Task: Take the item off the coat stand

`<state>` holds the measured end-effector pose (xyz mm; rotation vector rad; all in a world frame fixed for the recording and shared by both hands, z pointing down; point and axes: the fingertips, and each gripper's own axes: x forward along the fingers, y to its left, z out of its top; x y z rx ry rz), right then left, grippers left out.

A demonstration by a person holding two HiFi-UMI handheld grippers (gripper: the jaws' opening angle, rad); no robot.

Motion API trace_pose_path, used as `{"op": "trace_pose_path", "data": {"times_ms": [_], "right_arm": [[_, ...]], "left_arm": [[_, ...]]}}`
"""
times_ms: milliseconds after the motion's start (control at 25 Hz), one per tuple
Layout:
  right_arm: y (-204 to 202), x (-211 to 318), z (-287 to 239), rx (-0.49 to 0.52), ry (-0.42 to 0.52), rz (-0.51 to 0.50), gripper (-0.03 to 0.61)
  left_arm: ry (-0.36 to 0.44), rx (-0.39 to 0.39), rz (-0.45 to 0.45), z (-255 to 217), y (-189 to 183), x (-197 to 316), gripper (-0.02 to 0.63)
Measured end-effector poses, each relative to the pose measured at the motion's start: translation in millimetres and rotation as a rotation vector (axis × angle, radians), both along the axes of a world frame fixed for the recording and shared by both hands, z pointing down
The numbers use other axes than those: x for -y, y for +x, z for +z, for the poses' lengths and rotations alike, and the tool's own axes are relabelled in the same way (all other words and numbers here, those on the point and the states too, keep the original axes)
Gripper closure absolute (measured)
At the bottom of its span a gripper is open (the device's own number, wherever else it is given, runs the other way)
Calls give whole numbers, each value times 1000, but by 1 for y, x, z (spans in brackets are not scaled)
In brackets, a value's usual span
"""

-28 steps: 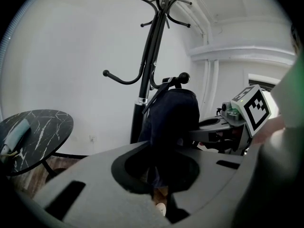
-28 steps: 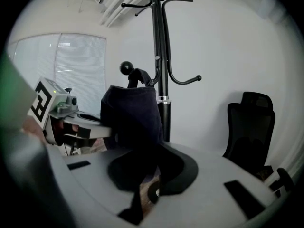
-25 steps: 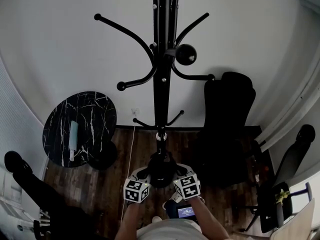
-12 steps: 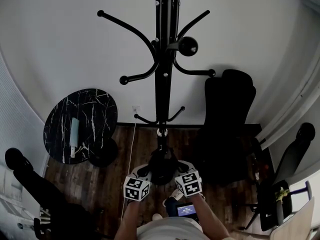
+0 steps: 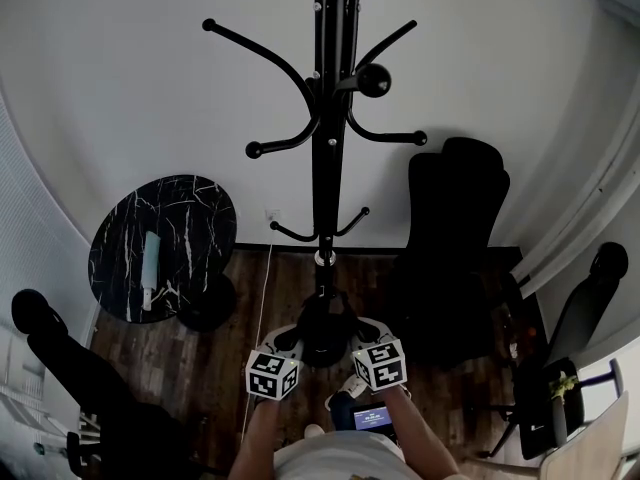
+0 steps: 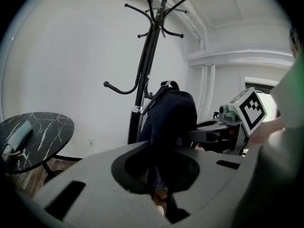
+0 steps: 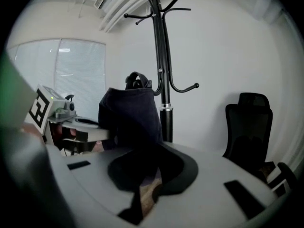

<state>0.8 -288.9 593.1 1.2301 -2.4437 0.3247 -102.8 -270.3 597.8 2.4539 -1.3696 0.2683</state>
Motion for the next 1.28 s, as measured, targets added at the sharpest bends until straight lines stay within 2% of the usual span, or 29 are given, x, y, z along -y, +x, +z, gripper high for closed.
{"op": "trace_pose_path", "data": {"times_ms": [200,440,680,1040,1280], "right_arm": [[0,-12,-5,29,8,10,546],[0,-31,-13,138,-25,45,546],[-7,-47,-21,131,-3,31,546],[-15,-57,-25,198,-3,33,546],[-4,-66,-30,177,30,26,546]], "left_arm": [[14,-3,0,-6,0,-10,589],[25,-28,12,-12,0,-30,589],[34,-34,7,-16,-7,-45,589],[37,-55,-26,-22,-15,-61,589],[37,-57,-21,-24,-5,-72,589]]}}
